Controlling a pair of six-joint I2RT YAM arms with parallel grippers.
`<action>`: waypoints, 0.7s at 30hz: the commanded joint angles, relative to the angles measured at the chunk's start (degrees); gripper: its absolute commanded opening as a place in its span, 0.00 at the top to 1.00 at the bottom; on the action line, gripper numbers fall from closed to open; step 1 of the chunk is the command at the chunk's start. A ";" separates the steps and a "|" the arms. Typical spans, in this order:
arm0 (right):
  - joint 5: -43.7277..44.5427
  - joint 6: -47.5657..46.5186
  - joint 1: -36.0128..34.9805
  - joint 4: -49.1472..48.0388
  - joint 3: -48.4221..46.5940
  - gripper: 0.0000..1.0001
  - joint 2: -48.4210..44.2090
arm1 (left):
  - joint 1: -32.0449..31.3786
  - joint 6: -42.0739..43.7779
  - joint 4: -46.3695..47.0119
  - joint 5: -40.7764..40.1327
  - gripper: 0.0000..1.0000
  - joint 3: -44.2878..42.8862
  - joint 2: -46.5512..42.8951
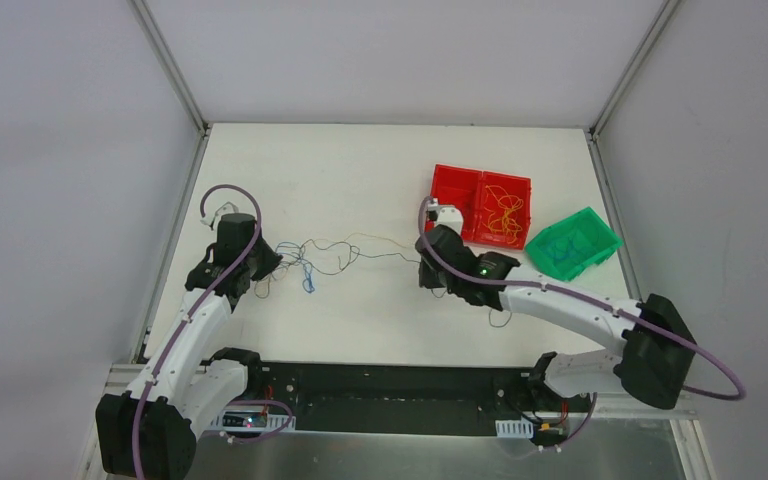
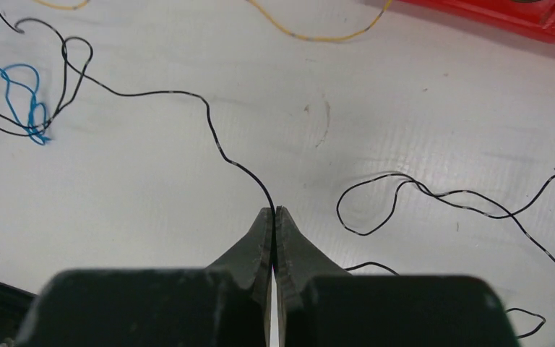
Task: Untangle the cables
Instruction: Untie the cable.
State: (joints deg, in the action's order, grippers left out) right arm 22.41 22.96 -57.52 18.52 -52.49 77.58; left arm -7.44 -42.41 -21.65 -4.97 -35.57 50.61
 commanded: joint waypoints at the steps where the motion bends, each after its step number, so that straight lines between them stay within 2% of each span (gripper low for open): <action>1: -4.00 5.38 3.25 -0.72 2.18 1.00 -5.40 | -0.07 0.68 1.35 0.42 1.00 -2.98 0.46; 3: -4.77 5.96 4.38 0.41 1.43 1.00 -5.85 | -0.11 1.27 1.35 1.45 1.00 -3.37 0.65; 6: -2.34 10.37 7.17 5.12 0.98 1.00 -6.78 | -0.09 0.95 0.12 -2.62 1.00 -3.58 0.26; 9: -2.95 14.47 12.94 5.80 5.17 1.00 -11.87 | 0.01 0.02 -2.52 -6.84 1.00 -4.20 0.37; 12: -2.49 17.81 19.98 7.83 8.44 1.00 -17.79 | 0.06 -1.10 -3.25 -7.29 1.00 -4.24 1.66; 18: -5.04 17.77 32.69 13.43 10.75 1.00 -25.63 | 0.21 -4.12 -5.05 -10.16 1.00 -4.66 3.90; 21: -7.87 16.34 35.51 13.61 11.44 1.00 -27.45 | 0.33 -4.75 -5.51 -11.01 1.00 -5.13 3.87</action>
State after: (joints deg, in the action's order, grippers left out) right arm 17.76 39.11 -24.95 29.06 -41.98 52.38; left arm -7.42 -45.01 -24.95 -12.12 -38.00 54.59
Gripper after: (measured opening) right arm 0.009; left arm 0.010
